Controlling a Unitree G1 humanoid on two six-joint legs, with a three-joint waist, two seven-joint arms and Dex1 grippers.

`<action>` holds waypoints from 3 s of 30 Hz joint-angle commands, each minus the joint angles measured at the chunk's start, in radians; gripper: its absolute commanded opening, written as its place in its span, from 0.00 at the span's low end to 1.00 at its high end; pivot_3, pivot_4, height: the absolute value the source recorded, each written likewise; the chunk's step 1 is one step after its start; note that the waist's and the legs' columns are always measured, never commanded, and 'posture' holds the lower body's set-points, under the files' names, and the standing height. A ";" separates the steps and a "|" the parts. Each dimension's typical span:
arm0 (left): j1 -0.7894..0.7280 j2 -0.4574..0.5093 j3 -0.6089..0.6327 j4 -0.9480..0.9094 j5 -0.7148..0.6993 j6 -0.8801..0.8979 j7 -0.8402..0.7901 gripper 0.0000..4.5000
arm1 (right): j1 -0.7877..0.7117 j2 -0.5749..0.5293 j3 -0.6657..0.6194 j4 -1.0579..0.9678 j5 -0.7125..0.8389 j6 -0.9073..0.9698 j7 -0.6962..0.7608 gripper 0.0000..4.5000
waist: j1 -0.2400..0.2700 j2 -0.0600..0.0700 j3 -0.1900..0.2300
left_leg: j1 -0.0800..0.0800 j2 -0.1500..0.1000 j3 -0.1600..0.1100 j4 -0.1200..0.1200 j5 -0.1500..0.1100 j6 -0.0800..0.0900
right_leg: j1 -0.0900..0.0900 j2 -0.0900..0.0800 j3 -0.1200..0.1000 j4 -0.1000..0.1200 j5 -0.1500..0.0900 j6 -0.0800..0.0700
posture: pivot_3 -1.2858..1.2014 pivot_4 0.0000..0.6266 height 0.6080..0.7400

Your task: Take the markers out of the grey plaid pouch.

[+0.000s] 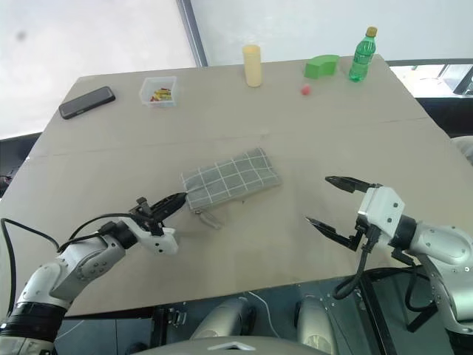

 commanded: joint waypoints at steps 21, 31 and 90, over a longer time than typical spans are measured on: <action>-0.229 0.012 -0.220 0.236 -0.100 -0.168 -0.025 0.65 | 0.036 0.002 -0.016 -0.071 -0.002 0.008 -0.060 1.00 | -0.001 0.000 0.000 | -0.001 -0.001 -0.001 0.002 0.000 0.000 | 0.000 0.000 -0.001 0.000 0.001 0.001 | 0.52 0.24 1.00; -0.287 0.016 -0.266 0.312 -0.057 -0.199 0.043 0.34 | 0.039 -0.007 -0.023 -0.082 -0.002 0.015 -0.067 1.00 | 0.000 0.000 0.000 | -0.001 -0.001 -0.001 0.002 0.000 0.000 | 0.000 0.000 -0.001 0.000 0.001 0.001 | 0.52 0.24 1.00; -0.105 -0.329 -0.043 -0.340 -1.296 0.812 -0.781 0.00 | -0.738 0.116 0.226 0.158 -0.017 0.693 -0.523 0.01 | -0.050 -0.007 0.004 | -0.009 -0.001 -0.003 0.004 0.000 0.000 | -0.007 0.000 -0.001 0.000 0.001 0.001 | 0.52 0.24 1.00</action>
